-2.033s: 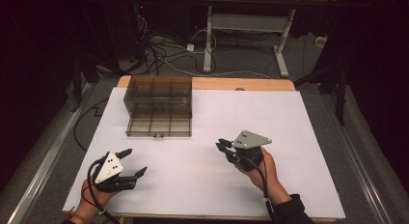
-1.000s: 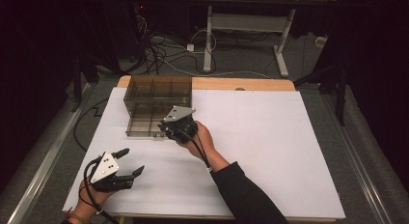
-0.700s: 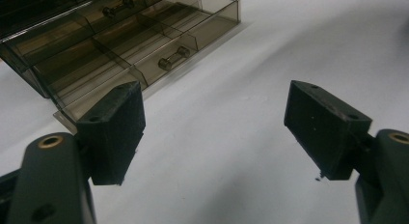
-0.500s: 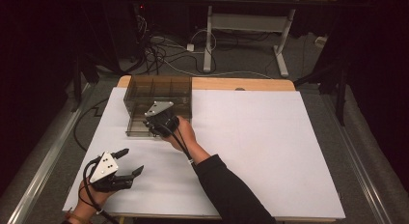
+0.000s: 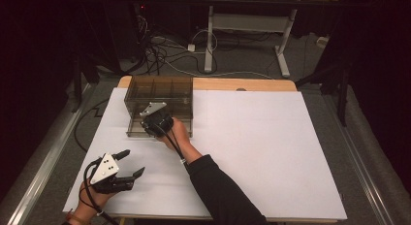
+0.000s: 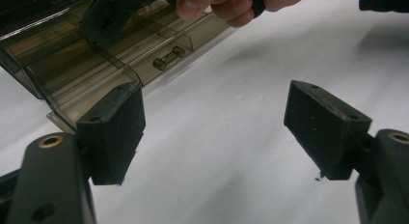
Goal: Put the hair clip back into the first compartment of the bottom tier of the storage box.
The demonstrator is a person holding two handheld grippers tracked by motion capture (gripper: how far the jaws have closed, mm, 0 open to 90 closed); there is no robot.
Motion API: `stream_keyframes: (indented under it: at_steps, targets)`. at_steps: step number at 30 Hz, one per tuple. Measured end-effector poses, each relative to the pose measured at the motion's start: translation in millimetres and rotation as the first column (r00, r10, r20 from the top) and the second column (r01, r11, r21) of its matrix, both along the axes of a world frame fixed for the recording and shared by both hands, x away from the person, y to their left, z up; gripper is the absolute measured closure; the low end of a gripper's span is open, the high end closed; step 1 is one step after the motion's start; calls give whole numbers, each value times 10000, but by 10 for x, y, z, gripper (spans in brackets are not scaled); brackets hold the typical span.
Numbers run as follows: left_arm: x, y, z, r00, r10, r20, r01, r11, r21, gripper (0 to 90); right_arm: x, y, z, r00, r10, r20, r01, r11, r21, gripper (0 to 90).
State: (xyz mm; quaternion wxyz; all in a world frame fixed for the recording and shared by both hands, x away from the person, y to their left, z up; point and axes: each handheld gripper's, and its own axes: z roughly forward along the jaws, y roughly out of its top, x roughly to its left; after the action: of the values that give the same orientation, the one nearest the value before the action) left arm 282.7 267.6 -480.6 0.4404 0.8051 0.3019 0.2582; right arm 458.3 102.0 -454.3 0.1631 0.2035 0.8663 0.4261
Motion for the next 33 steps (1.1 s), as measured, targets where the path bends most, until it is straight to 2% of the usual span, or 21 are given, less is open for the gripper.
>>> stream_keyframes:
  at_steps: [7,12,17,20,33]
  targets:
    - [5,-3,-5,10000,-13,-32,13,10000,-18,213,0,25,-37,9999,-117,19,117,9998,-141,792]
    - [2,-13,-2,10000,-52,-22,52,10000,20,213,-10,12,-18,9998,-176,-10,176,9998,17,752]
    - [0,-11,-2,10000,-64,-20,64,10000,21,213,-10,-14,-6,9996,-277,-84,279,9995,160,749]
    - [9,-12,-12,10000,-60,-58,60,10000,8,213,-25,-48,9,9995,-295,-150,298,9993,240,743]
    - [7,-27,-20,9999,-76,-82,77,9999,140,213,-102,-342,91,9979,-611,234,596,9963,617,727]
